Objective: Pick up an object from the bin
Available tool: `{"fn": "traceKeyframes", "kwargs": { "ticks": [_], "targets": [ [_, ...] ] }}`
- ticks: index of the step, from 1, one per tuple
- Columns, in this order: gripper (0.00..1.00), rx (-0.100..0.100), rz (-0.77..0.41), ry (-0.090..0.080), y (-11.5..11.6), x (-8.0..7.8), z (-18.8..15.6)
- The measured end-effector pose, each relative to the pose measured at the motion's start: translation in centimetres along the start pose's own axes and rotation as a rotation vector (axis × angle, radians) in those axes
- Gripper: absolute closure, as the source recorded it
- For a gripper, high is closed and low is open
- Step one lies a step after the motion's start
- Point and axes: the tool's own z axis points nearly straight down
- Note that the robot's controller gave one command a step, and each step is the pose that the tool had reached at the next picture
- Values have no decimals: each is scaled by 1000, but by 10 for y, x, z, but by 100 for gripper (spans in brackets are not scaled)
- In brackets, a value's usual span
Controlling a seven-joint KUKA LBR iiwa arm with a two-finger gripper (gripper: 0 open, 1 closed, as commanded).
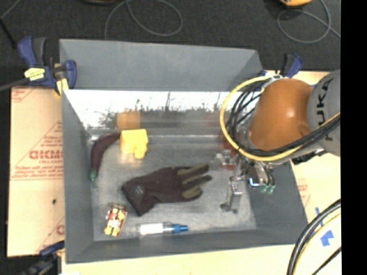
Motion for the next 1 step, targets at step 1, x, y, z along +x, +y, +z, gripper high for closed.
{"fn": "traceKeyframes", "kwargs": {
  "ticks": [1],
  "targets": [
    [0,1,-1,-8,0,-2,-4]
  ]
}}
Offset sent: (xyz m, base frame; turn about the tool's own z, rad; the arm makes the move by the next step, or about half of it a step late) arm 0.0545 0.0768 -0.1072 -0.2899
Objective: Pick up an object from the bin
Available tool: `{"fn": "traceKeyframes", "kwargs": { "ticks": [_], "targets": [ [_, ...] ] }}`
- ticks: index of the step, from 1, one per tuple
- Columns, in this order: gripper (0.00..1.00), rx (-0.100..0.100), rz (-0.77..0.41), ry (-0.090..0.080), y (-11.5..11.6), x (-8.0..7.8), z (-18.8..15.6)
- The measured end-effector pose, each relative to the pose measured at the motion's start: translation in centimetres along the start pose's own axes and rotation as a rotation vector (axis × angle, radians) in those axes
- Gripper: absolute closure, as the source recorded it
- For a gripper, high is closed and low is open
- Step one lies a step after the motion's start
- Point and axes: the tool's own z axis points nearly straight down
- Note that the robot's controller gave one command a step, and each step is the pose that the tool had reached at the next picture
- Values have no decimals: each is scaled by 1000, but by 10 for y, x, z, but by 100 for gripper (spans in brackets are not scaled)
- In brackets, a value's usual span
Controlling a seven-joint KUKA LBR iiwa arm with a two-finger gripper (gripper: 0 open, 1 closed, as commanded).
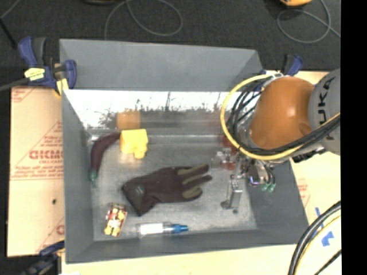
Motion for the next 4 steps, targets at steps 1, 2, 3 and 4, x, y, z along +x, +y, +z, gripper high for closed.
{"fn": "traceKeyframes", "kwargs": {
  "ticks": [1,2,3,4],
  "targets": [
    [0,0,-114,0,29,-22,42],
    [0,-1,-43,-2,67,-43,59],
    [0,1,-114,-5,87,-55,52],
    [0,-2,107,-7,112,-51,95]
  ]
}}
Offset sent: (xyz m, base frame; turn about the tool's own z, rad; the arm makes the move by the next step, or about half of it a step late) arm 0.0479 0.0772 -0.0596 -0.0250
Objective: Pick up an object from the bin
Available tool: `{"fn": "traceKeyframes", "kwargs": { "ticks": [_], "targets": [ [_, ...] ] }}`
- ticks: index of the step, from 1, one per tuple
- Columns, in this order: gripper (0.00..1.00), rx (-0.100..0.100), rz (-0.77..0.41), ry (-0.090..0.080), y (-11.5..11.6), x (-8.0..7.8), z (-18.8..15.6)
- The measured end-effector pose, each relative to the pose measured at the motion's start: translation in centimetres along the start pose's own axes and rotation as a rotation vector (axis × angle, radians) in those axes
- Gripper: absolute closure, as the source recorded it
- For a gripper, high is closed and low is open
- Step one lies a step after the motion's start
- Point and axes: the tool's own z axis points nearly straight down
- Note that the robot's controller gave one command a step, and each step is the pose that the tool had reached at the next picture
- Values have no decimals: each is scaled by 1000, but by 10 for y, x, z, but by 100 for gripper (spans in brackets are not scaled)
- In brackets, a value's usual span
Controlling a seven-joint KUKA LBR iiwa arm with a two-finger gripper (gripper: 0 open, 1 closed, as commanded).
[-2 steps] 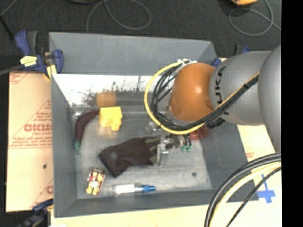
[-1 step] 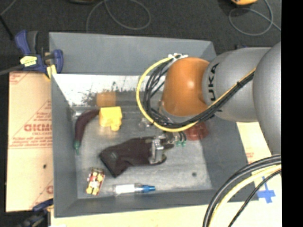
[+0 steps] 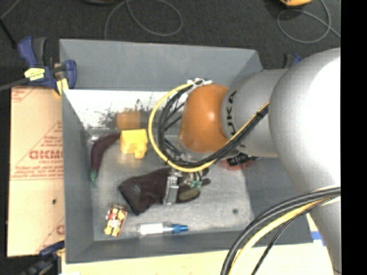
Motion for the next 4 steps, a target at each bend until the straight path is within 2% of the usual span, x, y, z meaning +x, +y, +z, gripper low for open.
{"fn": "traceKeyframes", "kwargs": {
  "ticks": [1,3,4],
  "targets": [
    [100,2,-165,-4,27,-1,14],
    [100,3,-165,0,26,0,10],
    [100,4,-165,8,26,3,-10]
  ]
}}
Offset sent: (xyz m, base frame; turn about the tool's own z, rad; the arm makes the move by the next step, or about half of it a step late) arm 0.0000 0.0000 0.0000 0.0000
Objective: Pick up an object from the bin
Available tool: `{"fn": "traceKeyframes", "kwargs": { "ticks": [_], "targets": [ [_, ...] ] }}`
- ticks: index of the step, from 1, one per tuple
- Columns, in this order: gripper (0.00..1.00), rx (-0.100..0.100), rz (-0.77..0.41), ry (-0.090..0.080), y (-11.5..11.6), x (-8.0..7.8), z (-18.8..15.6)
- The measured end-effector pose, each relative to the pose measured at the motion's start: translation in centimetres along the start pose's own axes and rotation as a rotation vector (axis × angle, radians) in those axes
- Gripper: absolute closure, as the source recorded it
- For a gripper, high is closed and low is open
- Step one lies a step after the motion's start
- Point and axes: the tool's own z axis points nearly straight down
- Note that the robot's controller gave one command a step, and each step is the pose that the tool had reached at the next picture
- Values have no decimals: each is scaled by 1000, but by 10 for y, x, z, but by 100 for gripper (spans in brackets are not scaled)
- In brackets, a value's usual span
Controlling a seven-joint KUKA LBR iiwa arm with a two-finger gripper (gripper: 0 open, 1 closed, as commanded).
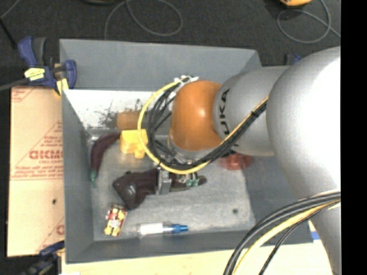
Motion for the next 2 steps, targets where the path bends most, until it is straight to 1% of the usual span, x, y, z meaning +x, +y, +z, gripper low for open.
{"fn": "traceKeyframes", "kwargs": {
  "ticks": [2],
  "targets": [
    [100,-1,-1,-7,0,-2,-44]
  ]
}}
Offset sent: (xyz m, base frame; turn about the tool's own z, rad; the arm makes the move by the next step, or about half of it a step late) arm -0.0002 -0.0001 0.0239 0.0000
